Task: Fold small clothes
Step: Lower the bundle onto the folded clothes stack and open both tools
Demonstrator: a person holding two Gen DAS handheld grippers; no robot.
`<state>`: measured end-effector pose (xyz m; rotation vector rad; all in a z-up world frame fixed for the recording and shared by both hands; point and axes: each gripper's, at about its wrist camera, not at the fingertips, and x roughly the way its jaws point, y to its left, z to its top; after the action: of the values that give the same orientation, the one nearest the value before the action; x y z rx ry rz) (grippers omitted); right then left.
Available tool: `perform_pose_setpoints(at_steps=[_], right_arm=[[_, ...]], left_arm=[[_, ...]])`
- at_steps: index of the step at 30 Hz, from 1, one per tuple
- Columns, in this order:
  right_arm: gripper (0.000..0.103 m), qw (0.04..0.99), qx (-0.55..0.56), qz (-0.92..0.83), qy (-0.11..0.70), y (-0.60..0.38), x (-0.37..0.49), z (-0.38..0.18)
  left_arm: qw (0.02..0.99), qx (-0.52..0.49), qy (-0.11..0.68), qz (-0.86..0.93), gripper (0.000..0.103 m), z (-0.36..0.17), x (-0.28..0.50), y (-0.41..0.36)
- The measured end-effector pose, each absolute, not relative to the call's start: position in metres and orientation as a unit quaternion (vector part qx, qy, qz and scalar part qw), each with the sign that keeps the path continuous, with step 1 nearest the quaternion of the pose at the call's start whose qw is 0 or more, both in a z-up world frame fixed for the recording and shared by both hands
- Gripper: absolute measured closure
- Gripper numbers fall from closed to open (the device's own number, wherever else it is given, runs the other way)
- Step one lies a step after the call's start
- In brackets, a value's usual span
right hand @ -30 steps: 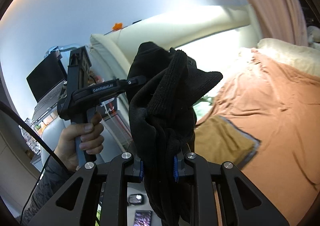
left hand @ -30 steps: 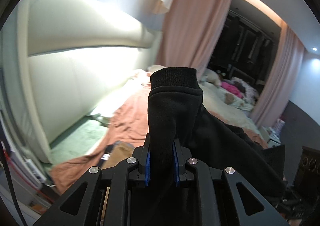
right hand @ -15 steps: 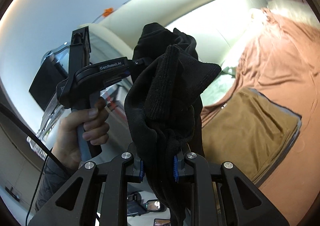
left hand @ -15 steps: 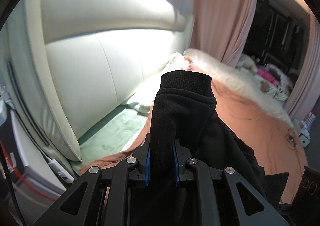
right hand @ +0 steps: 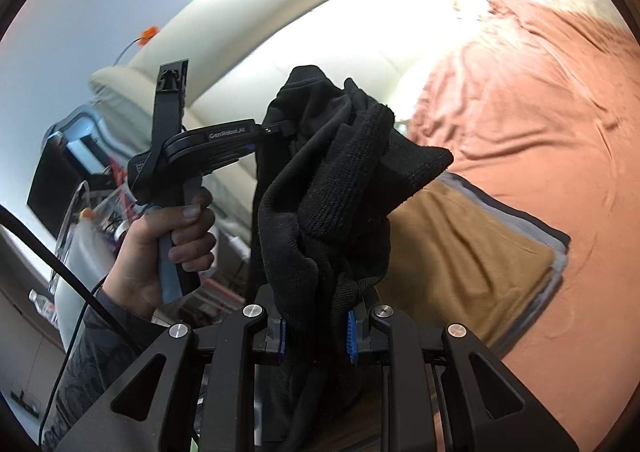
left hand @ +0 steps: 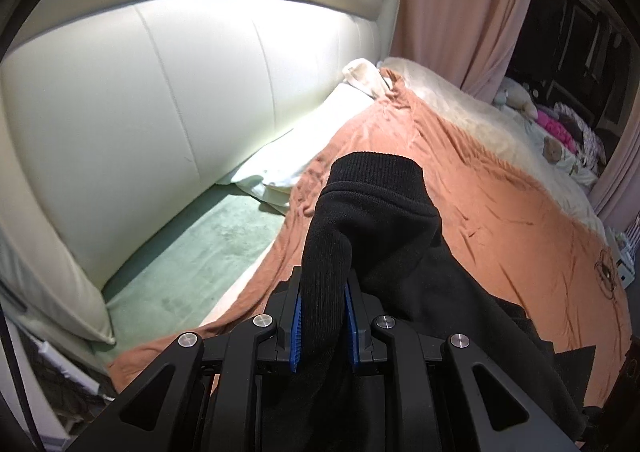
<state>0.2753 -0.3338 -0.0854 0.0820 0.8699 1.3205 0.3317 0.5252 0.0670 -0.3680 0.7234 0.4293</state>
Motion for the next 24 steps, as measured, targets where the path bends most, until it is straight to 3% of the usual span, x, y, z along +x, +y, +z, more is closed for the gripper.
perform_pose_setpoints(at_steps=[4, 5, 6, 8, 9, 15, 24], right_arm=[[0.082, 0.717, 0.038, 0.567, 0.404, -0.357, 0.301, -0.105], [0.077, 0.740, 0.021, 0.535, 0.407, -0.364, 0.308, -0.110], [0.073, 0.754, 0.009, 0.511, 0.413, -0.371, 0.313, -0.117], [0.046, 0.752, 0.022, 0.495, 0.435, -0.394, 0.338, -0.135], [0.044, 0.753, 0.032, 0.492, 0.435, -0.403, 0.343, -0.137], [0.043, 0.764, 0.070, 0.492, 0.411, -0.469, 0.363, -0.110], [0.043, 0.724, 0.014, 0.572, 0.384, -0.466, 0.303, -0.075]], left_arm=[[0.890, -0.168, 0.371, 0.207, 0.081, 0.043, 0.364, 0.522], [0.888, -0.169, 0.376, 0.207, 0.080, 0.036, 0.370, 0.524], [0.882, -0.167, 0.384, 0.215, 0.072, 0.029, 0.376, 0.524], [0.872, -0.171, 0.396, 0.231, 0.061, 0.019, 0.379, 0.527], [0.869, -0.181, 0.398, 0.232, 0.055, 0.015, 0.377, 0.529], [0.868, -0.205, 0.394, 0.223, 0.052, 0.009, 0.352, 0.527], [0.865, -0.210, 0.402, 0.214, 0.052, 0.003, 0.291, 0.497]])
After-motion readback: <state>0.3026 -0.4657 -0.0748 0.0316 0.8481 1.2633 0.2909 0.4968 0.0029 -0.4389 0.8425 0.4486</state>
